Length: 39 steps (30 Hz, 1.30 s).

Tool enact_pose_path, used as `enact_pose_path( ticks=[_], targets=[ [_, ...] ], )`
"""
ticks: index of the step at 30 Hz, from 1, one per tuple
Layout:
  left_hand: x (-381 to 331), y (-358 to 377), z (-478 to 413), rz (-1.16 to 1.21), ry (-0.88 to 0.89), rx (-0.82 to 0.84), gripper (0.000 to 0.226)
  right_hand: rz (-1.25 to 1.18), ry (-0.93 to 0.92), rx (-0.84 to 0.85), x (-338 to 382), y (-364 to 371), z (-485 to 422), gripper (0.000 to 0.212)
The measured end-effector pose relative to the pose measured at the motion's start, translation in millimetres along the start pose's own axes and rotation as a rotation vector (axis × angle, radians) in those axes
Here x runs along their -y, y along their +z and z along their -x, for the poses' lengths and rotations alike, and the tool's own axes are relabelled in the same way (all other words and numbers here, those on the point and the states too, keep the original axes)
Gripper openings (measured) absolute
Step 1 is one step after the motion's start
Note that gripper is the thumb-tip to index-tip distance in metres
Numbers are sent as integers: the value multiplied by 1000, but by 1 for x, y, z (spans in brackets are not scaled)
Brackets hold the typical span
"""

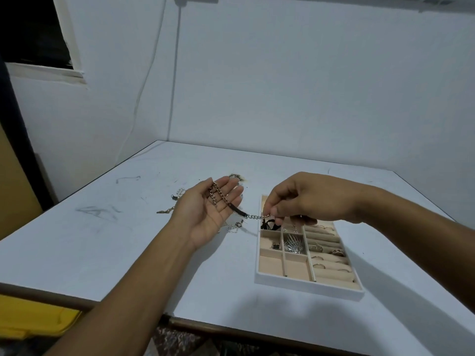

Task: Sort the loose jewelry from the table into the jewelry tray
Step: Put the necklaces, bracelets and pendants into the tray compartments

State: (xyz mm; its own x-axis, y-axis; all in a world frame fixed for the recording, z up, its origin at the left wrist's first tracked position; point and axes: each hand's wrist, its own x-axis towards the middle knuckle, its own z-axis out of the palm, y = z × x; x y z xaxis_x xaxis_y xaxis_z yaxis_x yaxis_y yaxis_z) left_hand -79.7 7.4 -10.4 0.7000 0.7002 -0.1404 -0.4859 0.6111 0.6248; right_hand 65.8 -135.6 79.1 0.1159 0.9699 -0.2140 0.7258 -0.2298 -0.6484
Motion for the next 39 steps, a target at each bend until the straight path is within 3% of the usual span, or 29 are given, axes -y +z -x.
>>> enact_pose_path(
  ticks=[6, 11, 16, 21, 28, 39],
  targets=[
    [7, 10, 0, -73, -12, -1, 30, 31, -80, 15, 16, -9, 1, 16],
    [18, 17, 0, -138, -39, 17, 32, 201, -91, -5, 25, -8, -4, 11],
    [33, 26, 4, -167, -73, 91, 37, 329, -107, -103, 24, 3, -11, 5],
    [44, 28, 9, -196, -102, 130, 27, 442, -132, -167, 19, 12, -11, 5],
    [51, 31, 19, -240, -117, 174, 16, 412, -138, -188, 10, 19, -12, 4],
    [57, 29, 27, -240, -126, 134, 23, 360, -140, -259, -4, 29, -8, 13]
  ],
)
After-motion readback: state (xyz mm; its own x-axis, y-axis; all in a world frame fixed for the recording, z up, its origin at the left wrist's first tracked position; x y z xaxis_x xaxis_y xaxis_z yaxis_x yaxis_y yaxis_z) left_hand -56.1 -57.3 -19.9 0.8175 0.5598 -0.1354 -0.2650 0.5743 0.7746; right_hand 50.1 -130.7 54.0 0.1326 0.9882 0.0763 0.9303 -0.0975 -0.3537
